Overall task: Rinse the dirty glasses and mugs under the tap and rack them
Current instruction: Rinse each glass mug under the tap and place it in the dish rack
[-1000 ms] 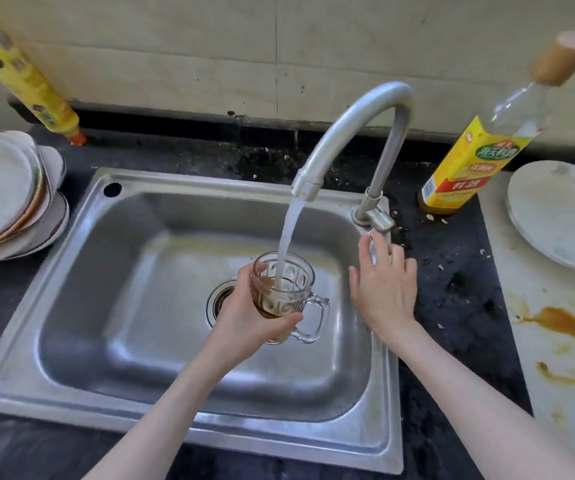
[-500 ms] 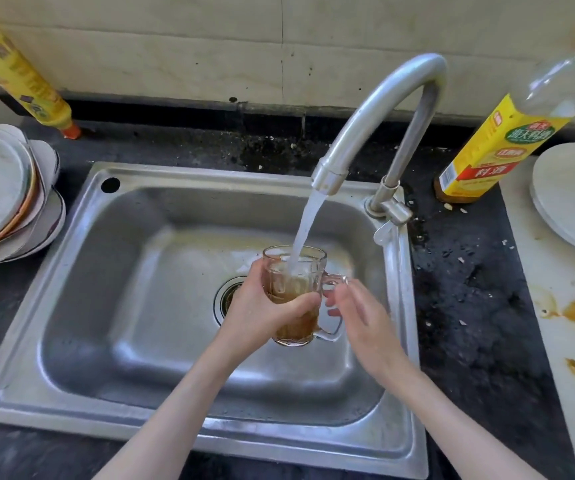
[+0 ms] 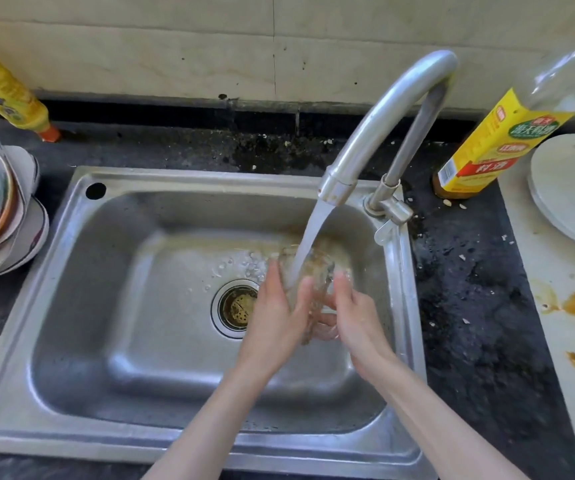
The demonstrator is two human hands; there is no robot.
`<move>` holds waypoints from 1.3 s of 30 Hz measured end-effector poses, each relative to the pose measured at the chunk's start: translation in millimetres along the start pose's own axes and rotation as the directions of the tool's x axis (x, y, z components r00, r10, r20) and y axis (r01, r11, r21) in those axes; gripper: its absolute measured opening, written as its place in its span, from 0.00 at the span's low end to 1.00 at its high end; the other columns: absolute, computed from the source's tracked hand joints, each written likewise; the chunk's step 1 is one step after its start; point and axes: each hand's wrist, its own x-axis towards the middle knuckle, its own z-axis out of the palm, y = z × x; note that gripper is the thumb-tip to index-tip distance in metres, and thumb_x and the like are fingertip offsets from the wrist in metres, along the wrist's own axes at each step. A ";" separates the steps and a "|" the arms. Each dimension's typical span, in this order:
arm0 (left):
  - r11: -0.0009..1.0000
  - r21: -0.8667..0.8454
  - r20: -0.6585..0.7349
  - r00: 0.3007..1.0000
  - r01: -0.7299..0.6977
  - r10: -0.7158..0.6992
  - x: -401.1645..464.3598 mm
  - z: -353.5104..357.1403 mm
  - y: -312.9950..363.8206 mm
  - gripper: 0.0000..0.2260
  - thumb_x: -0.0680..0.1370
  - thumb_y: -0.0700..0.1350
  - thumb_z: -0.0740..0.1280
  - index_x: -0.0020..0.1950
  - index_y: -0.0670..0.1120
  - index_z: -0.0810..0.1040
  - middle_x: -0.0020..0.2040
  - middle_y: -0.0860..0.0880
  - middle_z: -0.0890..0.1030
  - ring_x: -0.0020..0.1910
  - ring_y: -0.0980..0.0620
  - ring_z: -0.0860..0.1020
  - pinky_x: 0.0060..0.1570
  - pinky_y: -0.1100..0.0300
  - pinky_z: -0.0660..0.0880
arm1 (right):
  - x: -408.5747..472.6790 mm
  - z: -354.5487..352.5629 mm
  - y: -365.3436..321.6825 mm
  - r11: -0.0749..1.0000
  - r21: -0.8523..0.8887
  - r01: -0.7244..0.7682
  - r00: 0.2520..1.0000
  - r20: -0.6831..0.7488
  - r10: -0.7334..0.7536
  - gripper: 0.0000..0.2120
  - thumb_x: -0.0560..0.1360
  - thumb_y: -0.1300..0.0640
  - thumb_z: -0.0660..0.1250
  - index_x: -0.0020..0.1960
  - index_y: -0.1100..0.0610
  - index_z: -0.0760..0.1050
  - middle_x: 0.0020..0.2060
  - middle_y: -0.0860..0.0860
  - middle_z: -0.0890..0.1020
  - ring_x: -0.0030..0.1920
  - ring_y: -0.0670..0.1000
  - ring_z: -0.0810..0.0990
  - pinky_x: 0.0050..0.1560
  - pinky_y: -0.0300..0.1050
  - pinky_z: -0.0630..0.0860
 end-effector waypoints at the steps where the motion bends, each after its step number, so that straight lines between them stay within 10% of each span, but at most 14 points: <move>1: 0.997 -0.031 0.004 0.998 0.066 -0.066 9.9 -5.1 5.5 0.20 0.79 0.57 0.55 0.64 0.45 0.66 0.54 0.45 0.78 0.54 0.44 0.76 0.46 0.56 0.69 | -3.3 2.2 1.1 0.998 -0.066 0.018 1.000 0.009 -0.018 0.23 0.81 0.46 0.51 0.36 0.51 0.77 0.39 0.55 0.85 0.40 0.57 0.84 0.44 0.55 0.81; 6: 0.990 -0.125 0.015 0.998 0.061 -0.060 23.5 -12.7 6.1 0.23 0.81 0.56 0.44 0.68 0.46 0.66 0.65 0.50 0.71 0.67 0.48 0.67 0.51 0.67 0.61 | -7.0 5.2 -5.6 0.998 -0.002 -0.070 0.997 -0.019 0.070 0.21 0.81 0.46 0.52 0.38 0.52 0.77 0.38 0.51 0.84 0.36 0.54 0.84 0.37 0.49 0.81; 10: 0.995 -0.060 0.109 0.990 -0.079 0.085 -5.2 7.0 -16.4 0.27 0.78 0.60 0.49 0.70 0.44 0.61 0.62 0.40 0.72 0.62 0.42 0.69 0.62 0.50 0.67 | 3.4 2.6 -7.5 0.996 -0.078 -0.041 0.998 -0.060 0.036 0.26 0.80 0.44 0.52 0.40 0.61 0.78 0.40 0.60 0.84 0.35 0.56 0.82 0.31 0.48 0.77; 14: 0.924 -0.280 0.100 0.965 0.261 -0.242 20.3 -8.5 -4.4 0.26 0.79 0.61 0.44 0.53 0.47 0.76 0.45 0.49 0.80 0.47 0.48 0.79 0.44 0.58 0.71 | -5.8 11.3 3.9 0.976 -0.217 0.007 1.000 0.009 -0.006 0.39 0.72 0.31 0.51 0.44 0.68 0.77 0.40 0.63 0.83 0.41 0.63 0.83 0.46 0.63 0.78; 16: 0.843 -0.391 0.252 0.924 0.370 -0.289 27.5 -21.5 -5.4 0.35 0.74 0.70 0.44 0.57 0.46 0.78 0.53 0.47 0.82 0.56 0.51 0.79 0.57 0.53 0.74 | -9.3 10.8 3.8 0.988 -0.152 -0.030 0.999 0.036 0.035 0.28 0.78 0.38 0.52 0.40 0.59 0.79 0.36 0.54 0.85 0.40 0.56 0.84 0.45 0.53 0.81; 19: 0.917 -0.311 0.280 0.946 0.251 -0.165 5.1 -19.7 -9.7 0.32 0.74 0.69 0.49 0.73 0.53 0.60 0.72 0.61 0.54 0.69 0.65 0.55 0.70 0.62 0.46 | -4.5 6.6 1.4 0.989 -0.008 -0.148 0.989 -0.026 0.148 0.18 0.82 0.47 0.52 0.41 0.50 0.76 0.35 0.48 0.85 0.36 0.51 0.84 0.32 0.41 0.78; 21: 0.927 -0.326 0.295 0.952 0.186 -0.087 -11.1 -12.1 -13.8 0.28 0.77 0.60 0.55 0.74 0.55 0.51 0.69 0.66 0.56 0.65 0.73 0.56 0.65 0.71 0.52 | -0.3 8.5 -0.1 0.993 -0.093 -0.068 0.995 -0.081 0.060 0.22 0.81 0.44 0.52 0.42 0.56 0.77 0.38 0.54 0.84 0.39 0.55 0.84 0.38 0.48 0.80; 24: 0.939 -0.317 0.191 0.979 0.131 -0.072 -12.7 -5.1 -18.1 0.25 0.74 0.66 0.57 0.65 0.53 0.63 0.60 0.57 0.75 0.59 0.60 0.75 0.57 0.65 0.70 | -3.1 15.7 6.3 0.951 -0.306 0.052 0.993 -0.085 -0.081 0.32 0.78 0.39 0.51 0.46 0.69 0.75 0.42 0.64 0.82 0.43 0.63 0.81 0.48 0.63 0.77; 28: 0.827 -0.473 0.218 0.950 0.303 -0.223 13.7 -29.3 -1.4 0.32 0.76 0.65 0.43 0.48 0.46 0.80 0.45 0.47 0.84 0.49 0.48 0.81 0.57 0.54 0.74 | -10.7 17.5 6.3 0.954 -0.290 0.080 0.997 0.014 -0.079 0.34 0.76 0.36 0.51 0.42 0.66 0.77 0.40 0.62 0.83 0.41 0.59 0.83 0.43 0.55 0.80; 32: 0.668 -0.589 0.469 0.866 0.454 -0.175 11.7 -35.6 -15.0 0.32 0.76 0.68 0.47 0.66 0.48 0.72 0.59 0.41 0.79 0.58 0.44 0.79 0.56 0.44 0.75 | -0.6 4.2 -1.9 0.985 0.047 -0.169 0.978 0.135 0.161 0.26 0.79 0.46 0.55 0.55 0.71 0.75 0.34 0.56 0.80 0.31 0.51 0.80 0.28 0.37 0.74; 36: 0.579 -0.711 0.362 0.914 0.399 -0.185 1.0 -22.9 -19.7 0.41 0.66 0.74 0.63 0.73 0.55 0.61 0.72 0.44 0.67 0.67 0.42 0.71 0.63 0.38 0.68 | 3.2 11.3 3.2 0.986 -0.069 -0.151 0.982 0.103 0.158 0.30 0.79 0.41 0.53 0.60 0.68 0.73 0.41 0.59 0.81 0.41 0.60 0.80 0.43 0.51 0.78; 39: 0.629 -0.750 0.125 0.977 0.206 -0.171 -1.5 -15.5 -7.9 0.26 0.68 0.70 0.62 0.64 0.67 0.66 0.69 0.55 0.70 0.67 0.53 0.70 0.65 0.47 0.68 | -1.2 22.7 0.5 0.983 -0.181 -0.014 0.998 -0.063 0.002 0.17 0.81 0.44 0.49 0.53 0.53 0.71 0.49 0.46 0.79 0.48 0.45 0.78 0.54 0.45 0.72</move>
